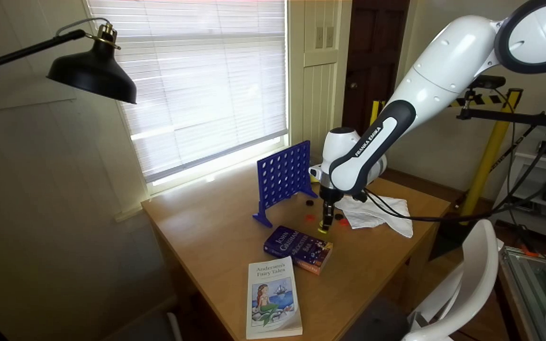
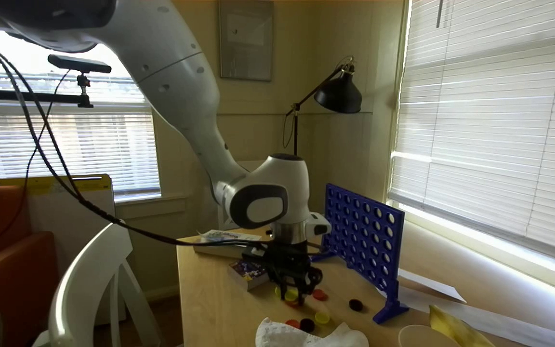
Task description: Put one yellow disc on the stacked discs
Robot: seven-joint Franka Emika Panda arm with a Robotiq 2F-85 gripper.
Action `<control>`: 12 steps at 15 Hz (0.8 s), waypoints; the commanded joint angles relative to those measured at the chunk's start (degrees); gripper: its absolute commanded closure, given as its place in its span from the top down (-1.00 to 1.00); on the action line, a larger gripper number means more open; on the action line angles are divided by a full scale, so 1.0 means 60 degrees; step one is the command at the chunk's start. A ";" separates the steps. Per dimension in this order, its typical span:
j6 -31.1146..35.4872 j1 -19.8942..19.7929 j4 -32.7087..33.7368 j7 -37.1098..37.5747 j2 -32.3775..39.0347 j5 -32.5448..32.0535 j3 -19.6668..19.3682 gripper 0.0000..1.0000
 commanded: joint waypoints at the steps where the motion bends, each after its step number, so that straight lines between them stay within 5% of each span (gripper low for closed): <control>1: -0.0268 -0.0177 0.0067 0.0118 0.0070 -0.0139 0.0144 -0.05; 8: -0.0491 -0.0233 0.0084 0.0033 0.0041 -0.0104 0.0206 -0.27; 12: -0.0493 -0.0220 0.0057 0.0042 0.0019 -0.0111 0.0187 -0.23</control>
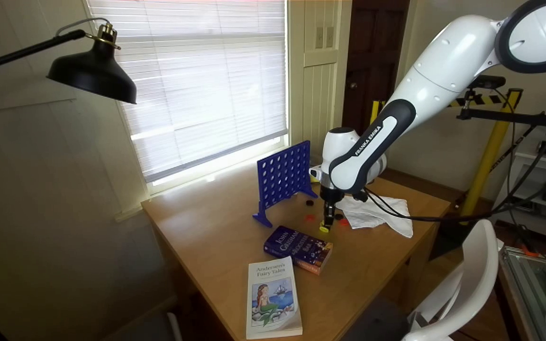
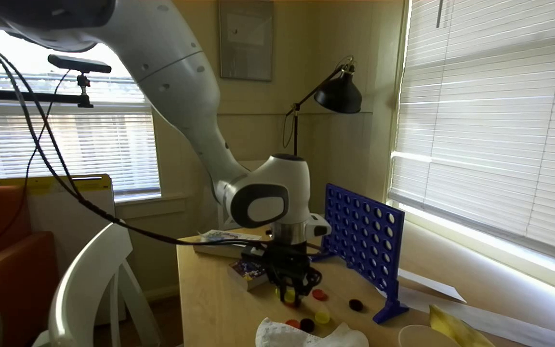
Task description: Put one yellow disc on the stacked discs
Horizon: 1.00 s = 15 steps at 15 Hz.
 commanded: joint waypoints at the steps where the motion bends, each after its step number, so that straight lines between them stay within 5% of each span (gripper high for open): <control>1: -0.0233 -0.0155 0.0015 0.0038 0.0027 -0.0113 0.0130 -0.25; 6: -0.0138 -0.0201 -0.0152 -0.0017 -0.0120 -0.0061 0.0188 0.00; 8: -0.0096 -0.0250 -0.0294 -0.0070 -0.0263 -0.0019 0.0250 0.50; 11: -0.0079 -0.0314 -0.0491 -0.0068 -0.0501 0.0046 0.0320 0.92; 15: -0.0430 -0.0128 -0.0807 0.0502 -0.0986 0.0026 0.0046 1.00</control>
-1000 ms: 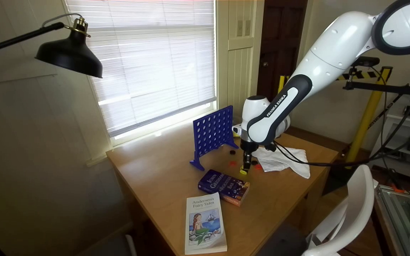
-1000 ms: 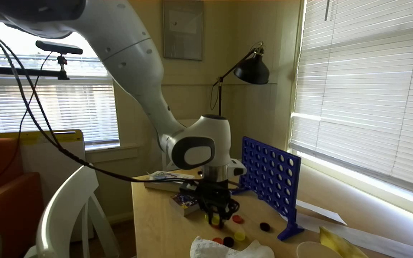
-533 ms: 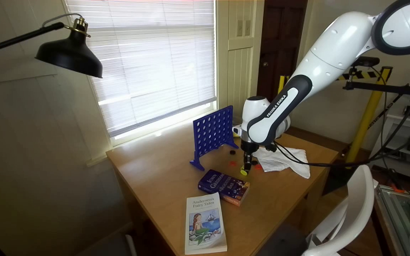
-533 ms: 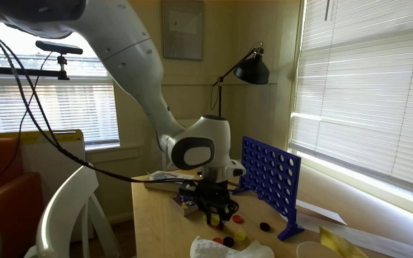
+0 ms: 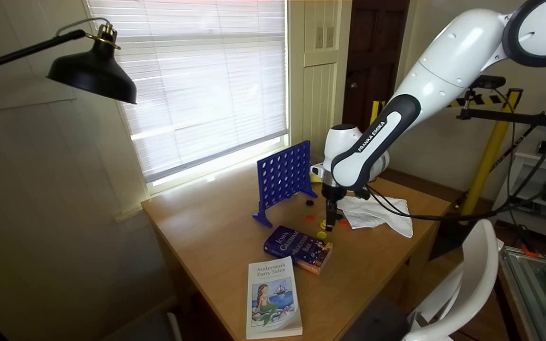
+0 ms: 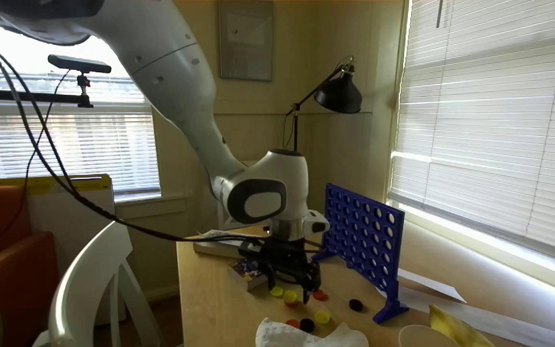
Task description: Put one yellow disc on the stacked discs
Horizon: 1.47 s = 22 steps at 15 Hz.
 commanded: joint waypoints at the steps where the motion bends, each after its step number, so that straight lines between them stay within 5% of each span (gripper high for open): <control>1: -0.0663 -0.0010 -0.0590 0.0612 -0.0795 0.0095 -0.0090 1.00; 6: -0.1970 -0.0135 -0.0868 0.1311 -0.1617 0.1039 -0.0069 1.00; 14: -0.1640 0.0159 -0.1228 0.2708 -0.2205 0.1872 -0.0573 1.00; 22: -0.1758 0.0203 -0.0982 0.2601 -0.1978 0.1709 -0.0637 1.00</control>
